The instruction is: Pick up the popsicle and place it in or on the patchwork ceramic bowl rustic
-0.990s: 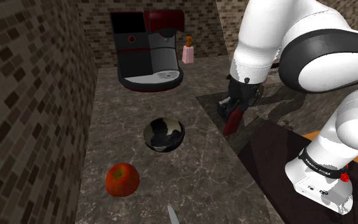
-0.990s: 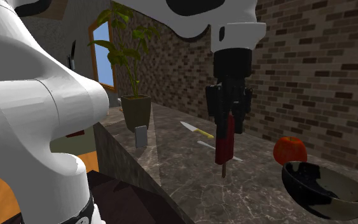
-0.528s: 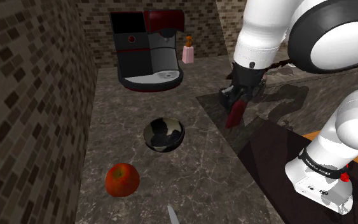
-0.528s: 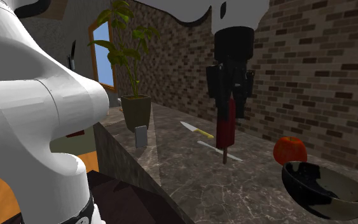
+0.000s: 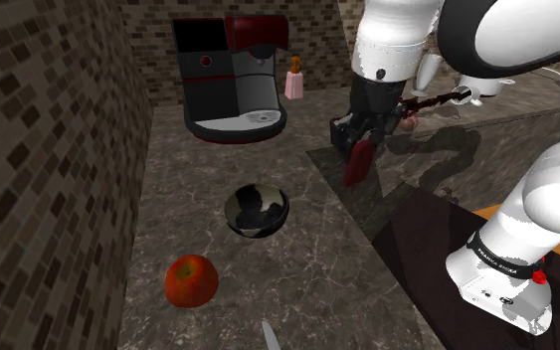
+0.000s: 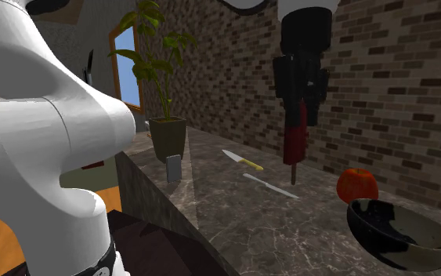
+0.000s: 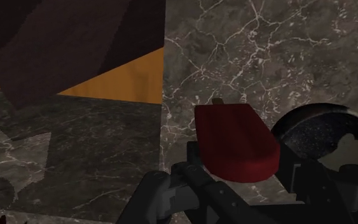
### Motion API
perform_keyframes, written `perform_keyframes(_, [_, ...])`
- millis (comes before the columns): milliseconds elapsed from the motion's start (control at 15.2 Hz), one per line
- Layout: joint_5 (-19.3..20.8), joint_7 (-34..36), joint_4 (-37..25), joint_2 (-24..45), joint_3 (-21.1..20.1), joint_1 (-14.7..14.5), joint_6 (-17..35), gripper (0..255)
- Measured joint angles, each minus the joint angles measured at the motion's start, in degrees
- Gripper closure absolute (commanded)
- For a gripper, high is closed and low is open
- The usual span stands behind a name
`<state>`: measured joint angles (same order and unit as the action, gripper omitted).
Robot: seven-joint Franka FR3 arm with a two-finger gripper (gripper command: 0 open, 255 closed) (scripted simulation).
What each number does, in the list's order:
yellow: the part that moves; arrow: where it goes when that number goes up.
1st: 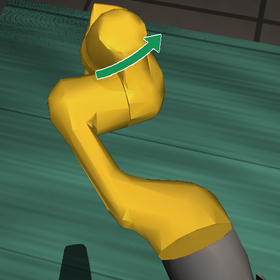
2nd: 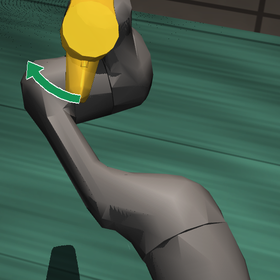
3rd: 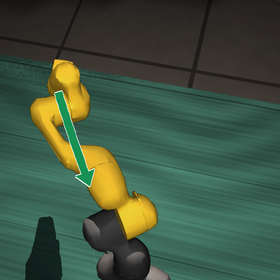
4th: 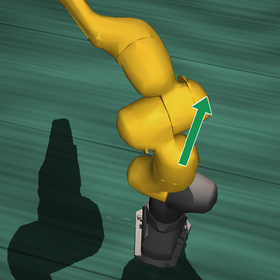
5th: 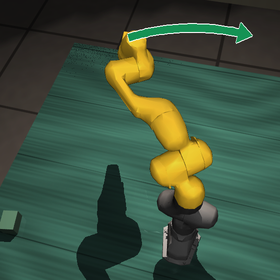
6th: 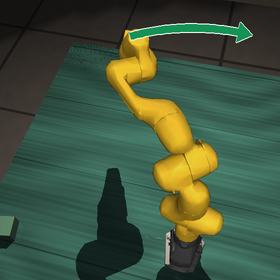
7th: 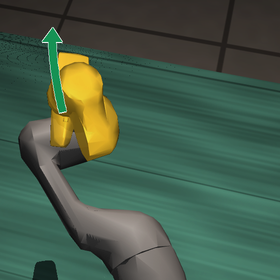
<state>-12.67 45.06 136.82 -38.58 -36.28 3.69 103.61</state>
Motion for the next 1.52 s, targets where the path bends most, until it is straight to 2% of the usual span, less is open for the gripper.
perform_keyframes(330, [4.32, 3.69, -10.53, 11.67, -5.27, 5.53, 1.07, 255])
perform_keyframes(528, [9.02, 7.2, -18.8, 20.46, -9.46, 9.2, 0.44, 255])
perform_keyframes(726, [14.99, 11.59, -26.28, 29.45, -13.66, 11.52, -0.57, 255])
perform_keyframes(924, [23.57, 17.62, -35.83, 40.79, -17.44, 11.14, -3.77, 255])
perform_keyframes(1056, [30.36, 21.28, -44.27, 49.54, -18.12, 8.07, -7.67, 255])
perform_keyframes(1188, [32.67, 22.51, -45.95, 52.38, -17.65, 6.65, -7.84, 255])
perform_keyframes(1518, [33.77, 23.64, -43.31, 53.52, -17.26, 6.45, -4.67, 255])
